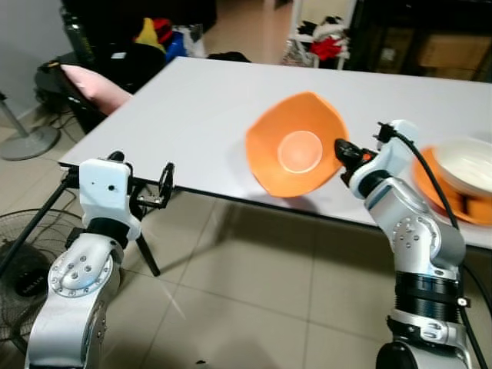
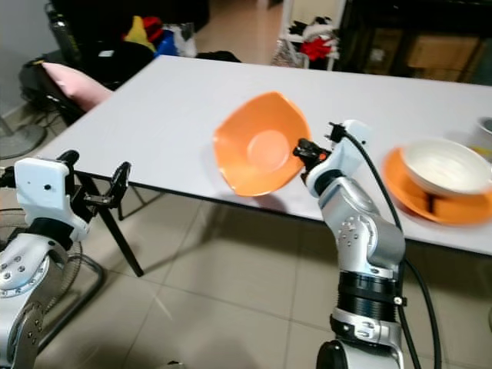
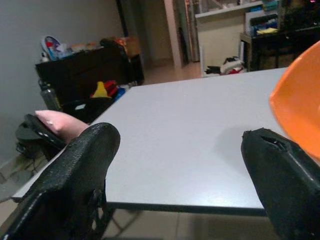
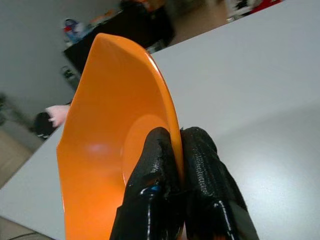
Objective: Setting the table
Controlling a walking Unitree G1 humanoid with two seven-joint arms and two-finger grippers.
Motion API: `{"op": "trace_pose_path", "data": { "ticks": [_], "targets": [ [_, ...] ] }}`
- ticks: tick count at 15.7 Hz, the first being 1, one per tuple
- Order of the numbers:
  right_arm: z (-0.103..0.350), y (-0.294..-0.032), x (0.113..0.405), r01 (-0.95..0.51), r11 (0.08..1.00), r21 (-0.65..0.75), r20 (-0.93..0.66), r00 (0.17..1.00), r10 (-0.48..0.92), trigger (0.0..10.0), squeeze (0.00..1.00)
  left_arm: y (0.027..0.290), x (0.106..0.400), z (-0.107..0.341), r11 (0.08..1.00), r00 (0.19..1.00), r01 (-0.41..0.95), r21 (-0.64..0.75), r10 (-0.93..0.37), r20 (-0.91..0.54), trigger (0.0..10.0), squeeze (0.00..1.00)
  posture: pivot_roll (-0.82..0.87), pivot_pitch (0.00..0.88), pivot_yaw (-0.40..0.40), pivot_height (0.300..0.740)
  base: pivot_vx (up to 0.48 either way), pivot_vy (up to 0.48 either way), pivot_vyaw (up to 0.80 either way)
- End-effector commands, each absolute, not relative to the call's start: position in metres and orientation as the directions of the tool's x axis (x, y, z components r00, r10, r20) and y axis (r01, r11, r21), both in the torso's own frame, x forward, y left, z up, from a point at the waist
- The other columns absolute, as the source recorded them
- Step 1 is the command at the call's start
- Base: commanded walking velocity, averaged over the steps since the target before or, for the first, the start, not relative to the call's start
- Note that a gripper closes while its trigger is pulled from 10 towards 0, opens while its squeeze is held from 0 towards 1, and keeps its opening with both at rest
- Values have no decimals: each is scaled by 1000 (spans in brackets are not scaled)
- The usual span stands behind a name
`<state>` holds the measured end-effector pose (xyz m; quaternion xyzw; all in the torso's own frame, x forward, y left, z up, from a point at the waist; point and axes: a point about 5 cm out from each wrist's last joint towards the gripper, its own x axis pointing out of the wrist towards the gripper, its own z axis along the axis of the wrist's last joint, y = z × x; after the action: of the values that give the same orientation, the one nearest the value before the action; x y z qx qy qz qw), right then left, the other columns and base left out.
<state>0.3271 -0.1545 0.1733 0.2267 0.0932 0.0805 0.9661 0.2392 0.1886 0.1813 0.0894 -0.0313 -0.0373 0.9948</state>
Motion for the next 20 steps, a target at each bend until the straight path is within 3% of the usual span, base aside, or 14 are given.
{"op": "trace_pose_path", "data": {
  "ticks": [1,11,20],
  "targets": [
    [183,-141,328,-191,863,468,-94,960,263,10000,0,190,239,179,980,996,67,185,-77,45,10000,0,-60,0,44,740,401,0,0],
    [175,-140,330,-184,820,543,-143,942,305,10000,0,196,232,172,976,998,61,208,-66,20,10000,0,-53,0,3,740,400,0,0],
    [172,-154,327,-110,802,587,-161,955,249,10000,0,190,237,170,965,991,133,227,-135,-3,10000,0,-71,0,33,740,398,0,-86]
  ]
}}
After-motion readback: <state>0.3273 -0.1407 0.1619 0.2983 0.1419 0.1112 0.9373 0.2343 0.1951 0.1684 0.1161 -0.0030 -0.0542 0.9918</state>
